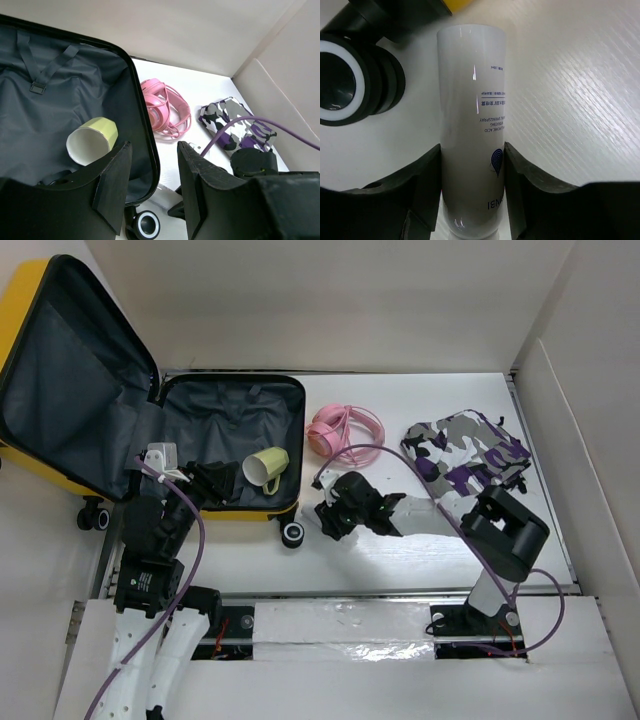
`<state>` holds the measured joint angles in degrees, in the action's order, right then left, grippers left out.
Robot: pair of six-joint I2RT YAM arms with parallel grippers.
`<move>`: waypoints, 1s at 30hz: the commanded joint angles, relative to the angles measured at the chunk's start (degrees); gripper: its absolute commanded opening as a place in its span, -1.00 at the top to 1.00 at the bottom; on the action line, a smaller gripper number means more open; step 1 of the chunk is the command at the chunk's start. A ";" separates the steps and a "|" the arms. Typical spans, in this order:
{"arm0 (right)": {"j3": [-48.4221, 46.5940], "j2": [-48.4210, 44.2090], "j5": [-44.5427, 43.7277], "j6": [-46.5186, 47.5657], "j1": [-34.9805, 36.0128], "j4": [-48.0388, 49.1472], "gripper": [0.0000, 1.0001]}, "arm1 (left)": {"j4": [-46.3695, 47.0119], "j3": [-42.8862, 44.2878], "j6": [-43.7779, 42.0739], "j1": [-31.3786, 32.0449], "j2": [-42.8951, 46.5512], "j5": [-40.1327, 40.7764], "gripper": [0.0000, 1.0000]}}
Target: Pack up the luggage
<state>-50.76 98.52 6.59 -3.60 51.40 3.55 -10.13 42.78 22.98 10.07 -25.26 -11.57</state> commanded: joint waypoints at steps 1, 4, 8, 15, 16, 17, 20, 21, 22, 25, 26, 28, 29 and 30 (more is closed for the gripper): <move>-0.30 -7.00 -3.77 -0.10 -0.24 -2.22 0.56 | 2.22 1.69 -0.13 0.22 0.12 -0.56 0.24; -1.26 -11.41 -5.71 0.17 -1.83 -6.71 0.59 | 2.31 1.77 -0.04 0.22 0.12 -0.73 0.24; -4.95 -16.86 -6.24 1.04 -1.83 -10.05 0.68 | 2.22 1.78 -0.13 0.22 0.29 -0.64 0.24; -13.21 -15.03 0.16 -2.11 -1.83 1.44 0.70 | 2.39 1.69 -0.04 0.22 0.47 -0.56 0.24; -14.44 -12.15 0.70 -2.99 -1.83 3.37 0.70 | 2.31 1.77 -0.13 0.22 0.38 -0.56 0.24; -17.85 -10.38 1.05 -5.52 -1.83 6.18 0.69 | 2.31 1.78 -0.13 0.22 0.47 -0.56 0.24; -23.66 -1.43 2.46 -11.57 -1.30 12.15 0.65 | 2.13 1.78 -0.04 0.22 0.56 -0.21 0.24; -28.47 1.21 3.59 -13.44 -1.30 13.31 0.65 | 2.05 1.78 -0.04 0.22 0.65 0.14 0.24; -31.04 6.54 4.30 -15.11 -1.30 14.72 0.65 | 1.96 1.86 -0.04 0.22 0.65 0.15 0.24; -41.67 14.48 4.57 -22.32 0.10 17.62 0.62 | 1.87 1.86 -0.04 0.22 0.82 0.76 0.24; -47.01 19.38 3.88 -25.81 0.63 17.46 0.58 | 1.78 1.86 0.04 0.22 0.82 0.76 0.24; -51.50 23.54 4.83 -28.65 1.24 18.24 0.49 | 1.87 1.78 0.04 0.22 0.82 0.67 0.24; -53.37 26.87 4.92 -31.88 1.25 19.55 0.26 | 1.87 1.78 0.04 0.22 0.65 0.59 0.24; -55.04 28.29 6.23 -33.13 1.77 20.52 0.10 | 1.87 1.78 0.04 0.22 0.65 0.50 0.24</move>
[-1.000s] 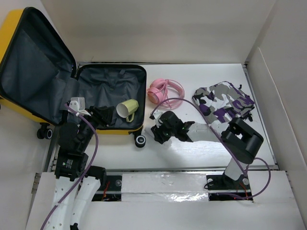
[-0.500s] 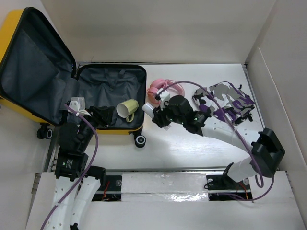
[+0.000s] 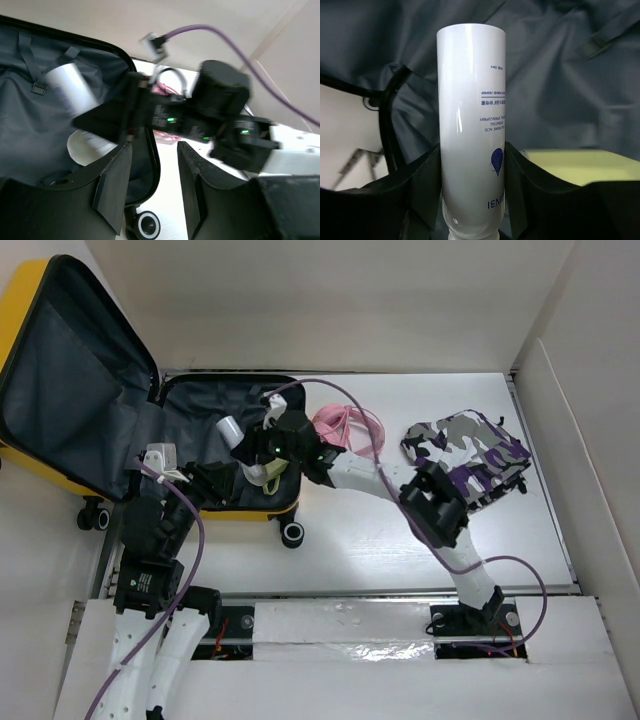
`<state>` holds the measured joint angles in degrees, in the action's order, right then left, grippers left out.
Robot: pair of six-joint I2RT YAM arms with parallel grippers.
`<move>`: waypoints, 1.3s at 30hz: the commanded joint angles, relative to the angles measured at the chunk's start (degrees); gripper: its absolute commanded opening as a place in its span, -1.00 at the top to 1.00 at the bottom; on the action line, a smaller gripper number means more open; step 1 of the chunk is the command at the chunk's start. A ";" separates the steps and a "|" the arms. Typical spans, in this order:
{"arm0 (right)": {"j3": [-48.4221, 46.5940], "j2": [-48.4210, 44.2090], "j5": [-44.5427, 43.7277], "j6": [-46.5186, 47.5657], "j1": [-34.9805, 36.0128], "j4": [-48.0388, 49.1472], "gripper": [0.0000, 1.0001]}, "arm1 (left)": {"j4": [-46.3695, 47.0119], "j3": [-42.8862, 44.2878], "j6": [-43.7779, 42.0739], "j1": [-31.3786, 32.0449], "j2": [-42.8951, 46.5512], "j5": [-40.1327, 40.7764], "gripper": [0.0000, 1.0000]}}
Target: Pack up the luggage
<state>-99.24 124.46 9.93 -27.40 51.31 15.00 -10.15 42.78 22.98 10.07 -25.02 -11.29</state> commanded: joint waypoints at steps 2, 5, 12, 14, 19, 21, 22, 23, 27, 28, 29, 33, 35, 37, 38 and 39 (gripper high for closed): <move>-11.57 4.55 4.91 -10.65 2.39 9.78 -0.45 | 1.89 1.78 0.05 0.22 0.41 0.13 0.24; -12.56 4.21 6.15 -7.69 2.39 9.08 -0.86 | 1.80 1.86 0.04 0.22 0.41 0.21 0.24; 11.64 -10.98 5.37 -3.46 -6.11 17.51 0.25 | 1.72 1.86 -0.04 0.22 0.49 0.13 0.24; 17.83 -16.41 3.35 -1.01 -8.76 18.13 1.00 | 1.89 1.86 -0.04 0.22 0.41 -0.13 0.24; 31.88 -23.38 -6.93 5.33 -16.66 11.37 0.89 | 1.98 1.78 -0.04 0.22 0.32 -0.14 0.24; 35.59 -26.10 -12.18 6.65 -18.69 10.31 0.51 | 1.98 1.78 -0.04 0.22 0.23 -0.14 0.24; 37.00 -26.55 -13.70 6.74 -19.83 9.44 0.39 | 2.07 1.78 0.04 0.22 0.32 -0.22 0.24; 38.41 -26.90 -14.76 7.09 -21.93 7.51 0.10 | 2.07 1.78 -0.04 0.22 0.14 -0.40 0.24; 35.18 -23.32 -18.46 9.81 -25.99 -0.75 -0.40 | 2.24 1.69 0.04 0.22 -0.12 -0.66 0.24; 33.95 -22.43 -18.37 9.99 -26.00 -2.59 -0.40 | 2.33 1.69 0.04 0.22 -0.12 -0.66 0.24; 32.46 -21.73 -18.37 10.52 -26.78 -4.35 -0.52 | 2.33 1.60 0.04 0.22 -0.12 -0.66 0.24; 28.51 -17.77 -19.43 10.35 -28.19 -7.61 -0.64 | 2.24 1.60 0.04 0.22 0.05 -0.49 0.24; 26.48 -14.97 -19.51 10.00 -28.81 -10.42 -0.65 | 2.24 1.60 0.04 0.22 -0.03 -0.49 0.24; 24.28 -13.20 -19.96 9.99 -28.81 -11.66 -0.65 | 2.33 1.60 0.04 0.22 0.05 -0.58 0.24; 23.75 -11.63 -19.61 9.91 -28.81 -11.93 -0.65 | 2.24 1.60 0.04 0.22 0.05 -0.58 0.24; 23.31 -10.92 -18.73 9.91 -28.81 -12.10 -0.63 | 2.16 1.60 0.04 0.22 0.05 -0.58 0.24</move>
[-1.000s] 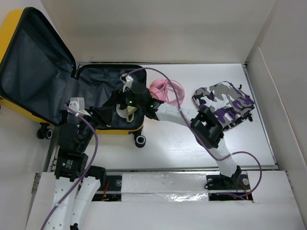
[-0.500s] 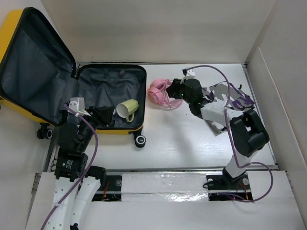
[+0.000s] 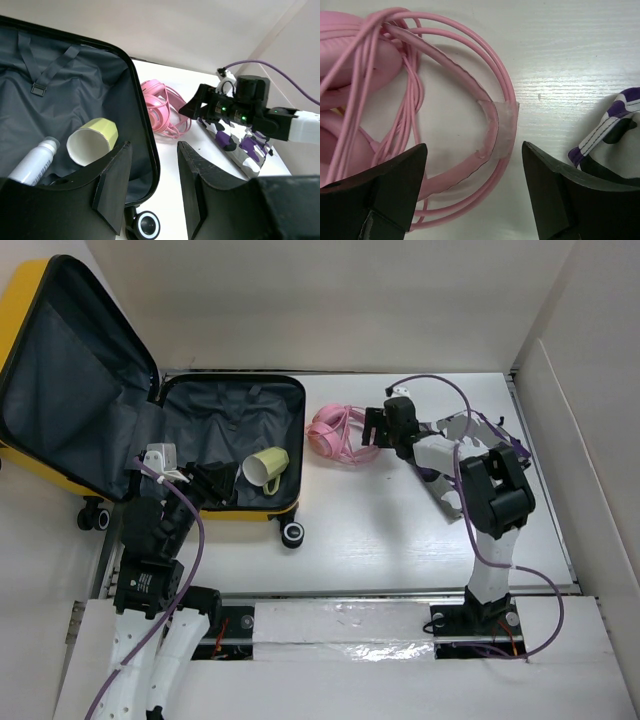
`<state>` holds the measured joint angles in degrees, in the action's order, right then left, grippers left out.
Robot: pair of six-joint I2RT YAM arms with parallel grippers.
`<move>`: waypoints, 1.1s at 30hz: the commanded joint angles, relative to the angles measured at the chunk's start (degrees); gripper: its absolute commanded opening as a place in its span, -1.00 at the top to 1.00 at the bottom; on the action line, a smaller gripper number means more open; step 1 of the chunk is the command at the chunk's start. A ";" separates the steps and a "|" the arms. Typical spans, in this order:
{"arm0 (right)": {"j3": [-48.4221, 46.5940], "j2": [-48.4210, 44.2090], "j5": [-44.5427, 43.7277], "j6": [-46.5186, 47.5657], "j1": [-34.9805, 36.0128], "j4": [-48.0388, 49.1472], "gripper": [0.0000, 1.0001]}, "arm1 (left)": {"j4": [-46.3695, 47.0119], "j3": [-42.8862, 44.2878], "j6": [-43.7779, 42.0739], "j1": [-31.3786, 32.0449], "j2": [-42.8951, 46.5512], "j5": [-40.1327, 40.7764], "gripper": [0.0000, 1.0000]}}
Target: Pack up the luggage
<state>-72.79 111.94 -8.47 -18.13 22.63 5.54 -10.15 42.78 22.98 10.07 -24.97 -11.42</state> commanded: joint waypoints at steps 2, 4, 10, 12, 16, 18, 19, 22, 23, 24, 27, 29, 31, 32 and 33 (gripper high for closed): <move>-4.81 2.93 -0.06 0.47 -0.13 -3.95 -0.62 | 2.24 1.60 0.04 0.22 0.10 -0.53 0.24; -5.60 4.77 0.73 -0.06 -0.75 -4.31 -0.58 | 2.16 1.69 0.04 0.22 0.01 -0.45 0.24; -5.61 7.42 5.03 -1.99 -2.59 -2.56 0.68 | 2.16 1.69 0.04 0.22 0.10 -0.44 0.24; -3.43 6.10 6.79 -3.13 -3.38 0.51 1.00 | 2.24 1.69 -0.04 0.22 0.10 -0.44 0.24; 4.75 -2.06 10.93 -5.33 -4.79 11.93 1.00 | 2.24 1.69 -0.04 0.22 -0.08 -0.53 0.24; 6.34 -8.21 10.06 -5.69 -5.32 13.88 1.00 | 2.16 1.77 -0.04 0.22 -0.08 -0.53 0.24; 7.22 -10.06 9.79 -5.60 -5.32 14.14 1.00 | 2.15 1.78 -0.04 0.22 0.01 -0.45 0.24; 7.49 -16.74 9.87 -5.42 -4.80 15.20 1.00 | 2.33 1.78 0.04 0.22 -0.17 -0.53 0.24; 7.14 -17.80 10.14 -5.25 -4.10 15.03 1.00 | 2.33 1.78 0.04 0.22 -0.17 -0.53 0.24; 6.71 -19.38 10.40 -4.90 -3.57 15.03 1.00 | 2.42 1.78 0.04 0.22 -0.25 -0.62 0.24; 2.59 -19.66 11.28 -3.50 0.12 13.01 1.00 | 2.51 1.69 0.13 0.22 -0.25 -0.71 0.25; -0.14 -17.38 11.46 -3.05 2.40 12.04 1.00 | 2.59 1.69 0.13 0.22 -0.17 -0.62 0.25; -5.41 -13.18 12.33 -2.96 5.92 11.08 1.00 | 2.68 1.69 0.13 0.22 -0.08 -0.80 0.25; -7.52 -11.50 12.60 -3.14 7.06 10.29 1.00 | 2.59 1.60 0.13 0.22 -0.08 -0.71 0.25; -11.89 -9.83 12.77 -3.40 9.60 10.02 1.00 | 2.77 1.60 0.13 0.22 -0.08 -0.71 0.26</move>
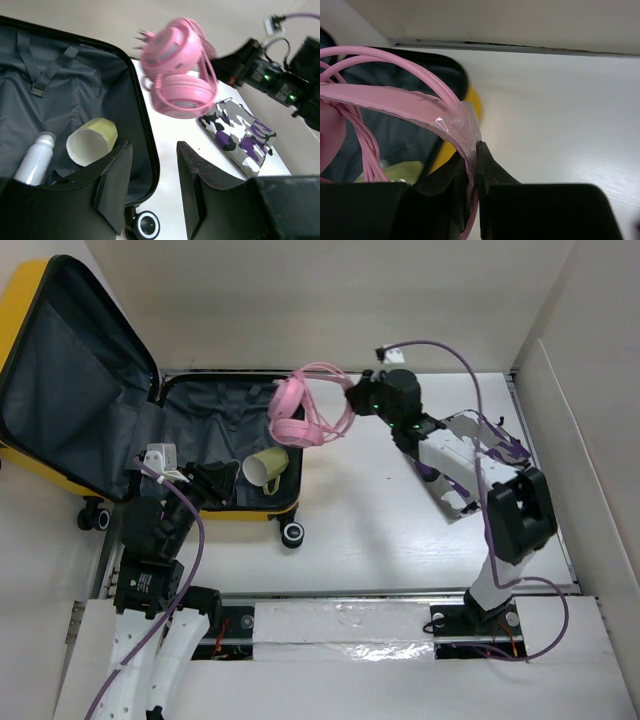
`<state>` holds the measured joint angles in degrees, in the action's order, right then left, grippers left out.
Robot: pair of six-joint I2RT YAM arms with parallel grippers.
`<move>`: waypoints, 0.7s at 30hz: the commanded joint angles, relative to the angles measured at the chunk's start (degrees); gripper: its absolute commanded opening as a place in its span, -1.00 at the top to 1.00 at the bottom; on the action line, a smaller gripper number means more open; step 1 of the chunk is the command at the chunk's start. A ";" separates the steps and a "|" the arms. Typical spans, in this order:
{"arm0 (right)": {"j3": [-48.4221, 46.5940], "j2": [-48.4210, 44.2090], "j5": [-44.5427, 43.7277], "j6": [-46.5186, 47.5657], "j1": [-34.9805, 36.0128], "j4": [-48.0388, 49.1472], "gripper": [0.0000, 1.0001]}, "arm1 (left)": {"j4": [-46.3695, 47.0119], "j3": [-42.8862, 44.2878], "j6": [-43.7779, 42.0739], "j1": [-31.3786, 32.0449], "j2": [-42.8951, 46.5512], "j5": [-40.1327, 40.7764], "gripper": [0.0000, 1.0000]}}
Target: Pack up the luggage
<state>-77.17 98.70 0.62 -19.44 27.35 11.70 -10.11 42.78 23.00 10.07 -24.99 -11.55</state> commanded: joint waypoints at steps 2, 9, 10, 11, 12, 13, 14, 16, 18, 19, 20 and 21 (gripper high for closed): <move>-12.80 9.13 2.99 -2.18 7.53 1.94 1.00 | 2.64 1.60 0.11 0.22 0.12 -0.58 0.26; -47.59 32.82 2.10 -7.78 15.44 -8.27 0.96 | 2.29 1.69 0.11 0.22 0.38 -0.05 0.26; -52.08 35.66 3.75 -9.20 15.97 -9.15 0.84 | 2.20 1.69 0.20 0.22 0.30 -0.14 0.26; -61.08 38.39 4.90 -10.25 16.50 -9.42 0.32 | 2.37 1.69 0.11 0.22 0.30 -0.14 0.26; -65.26 43.11 6.22 -12.01 17.29 -9.33 0.08 | 2.29 1.69 0.11 0.22 0.30 -0.14 0.26; -68.87 44.90 8.15 -12.89 17.29 -9.16 -0.14 | 2.29 1.69 0.11 0.22 0.38 -0.14 0.26; -72.91 45.96 8.78 -13.51 17.29 -7.94 -0.63 | 2.20 1.69 0.11 0.22 0.38 -0.05 0.25; -71.82 44.85 9.66 -11.77 17.29 -6.70 -0.99 | 2.11 1.78 0.11 0.22 0.47 0.04 0.26; -62.65 40.90 8.09 -7.74 16.34 -6.61 -1.00 | 2.02 1.78 0.11 0.22 0.65 0.30 0.25; -57.45 35.13 7.56 -6.85 15.63 -5.13 -1.00 | 1.94 1.86 0.02 0.22 0.73 0.13 0.26; -51.74 31.77 7.55 -6.14 14.75 -0.41 -0.98 | 2.02 1.86 0.02 0.22 0.74 0.04 0.25; -39.24 28.43 7.72 -5.53 13.79 2.50 -0.78 | 2.02 1.86 0.11 0.22 0.74 0.21 0.25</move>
<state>-129.78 137.78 7.62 -27.24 44.38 4.91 -10.15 42.78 23.00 10.07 -24.91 -11.51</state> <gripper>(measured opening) 0.920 0.371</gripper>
